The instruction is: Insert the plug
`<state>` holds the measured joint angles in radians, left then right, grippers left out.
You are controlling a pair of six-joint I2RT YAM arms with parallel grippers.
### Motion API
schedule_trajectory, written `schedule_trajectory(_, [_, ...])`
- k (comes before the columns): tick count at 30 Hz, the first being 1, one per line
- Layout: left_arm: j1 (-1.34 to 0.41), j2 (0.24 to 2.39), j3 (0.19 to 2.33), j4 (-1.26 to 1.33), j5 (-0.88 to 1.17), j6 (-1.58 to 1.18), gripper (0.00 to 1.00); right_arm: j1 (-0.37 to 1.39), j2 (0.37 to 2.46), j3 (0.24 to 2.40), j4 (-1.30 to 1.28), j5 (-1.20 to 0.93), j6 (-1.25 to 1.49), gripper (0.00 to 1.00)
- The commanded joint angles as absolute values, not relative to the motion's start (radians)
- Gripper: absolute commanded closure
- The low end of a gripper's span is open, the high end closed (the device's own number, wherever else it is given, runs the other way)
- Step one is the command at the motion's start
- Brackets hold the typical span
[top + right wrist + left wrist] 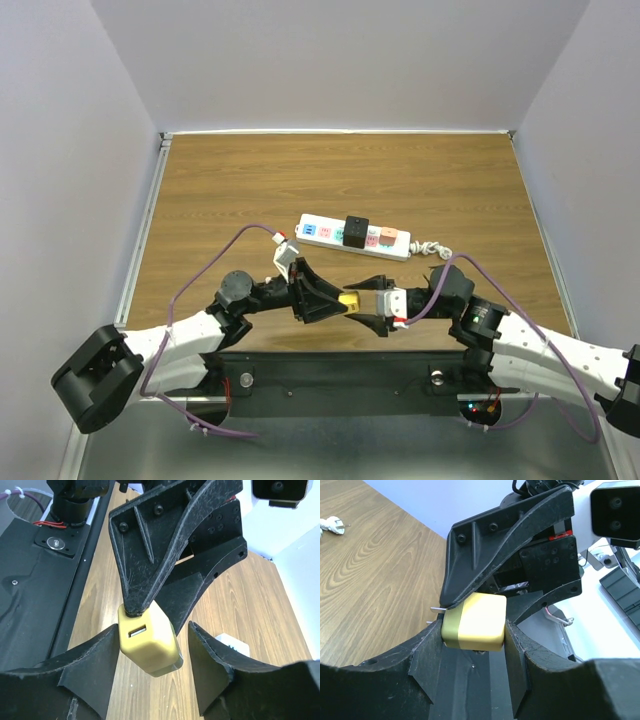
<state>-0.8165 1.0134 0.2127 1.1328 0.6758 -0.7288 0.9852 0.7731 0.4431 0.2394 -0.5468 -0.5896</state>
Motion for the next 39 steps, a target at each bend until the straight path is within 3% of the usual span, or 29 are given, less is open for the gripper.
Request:
schedule_trajectory(1, [-0.816, 1.023, 0.241, 1.201, 0.678, -0.709, 1.00, 0.991, 0.738, 0.428, 0.296, -0.552, -0.577, 0.41])
schedule_trajectory(8, [-0.816, 1.042, 0.244, 1.212, 0.684, -0.707, 1.00, 0.991, 0.719, 0.416, 0.304, -0.562, -0.574, 0.68])
schedule_trajectory(10, [-0.816, 1.043, 0.252, 1.197, 0.677, -0.689, 0.90, 0.991, 0.724, 0.419, 0.308, -0.552, -0.560, 0.74])
schedule_trajectory(11, [-0.816, 1.045, 0.253, 1.189, 0.661, -0.680, 0.77, 0.991, 0.726, 0.423, 0.313, -0.549, -0.546, 0.89])
schedule_trajectory(12, [-0.816, 1.043, 0.256, 1.180, 0.655, -0.670, 0.72, 0.991, 0.730, 0.423, 0.319, -0.537, -0.531, 1.00])
schedule_trajectory(13, [-0.816, 1.042, 0.258, 1.177, 0.647, -0.641, 0.68, 0.991, 0.729, 0.420, 0.336, -0.525, -0.513, 1.00])
schedule_trajectory(14, [-0.816, 1.034, 0.262, 1.157, 0.631, -0.623, 0.56, 0.991, 0.730, 0.423, 0.348, -0.500, -0.485, 1.00])
schedule_trajectory(17, [-0.815, 1.006, 0.282, 1.121, 0.601, -0.533, 0.42, 0.991, 0.738, 0.428, 0.376, -0.436, -0.427, 1.00])
schedule_trajectory(22, [-0.815, 0.933, 0.288, 1.054, 0.542, -0.327, 0.25, 0.991, 0.765, 0.459, 0.399, -0.275, -0.301, 1.00])
schedule_trajectory(26, [-0.813, 0.856, 0.250, 1.061, 0.457, -0.164, 0.18, 0.991, 0.779, 0.477, 0.423, -0.201, -0.224, 1.00])
schedule_trajectory(31, [-0.811, 0.834, 0.210, 1.097, 0.482, -0.045, 0.18, 0.991, 0.779, 0.479, 0.436, -0.130, -0.172, 1.00])
schedule_trajectory(39, [-0.795, 0.968, 0.153, 1.256, 0.420, 0.123, 0.18, 0.986, 0.939, 0.583, 0.454, -0.043, -0.190, 1.00])
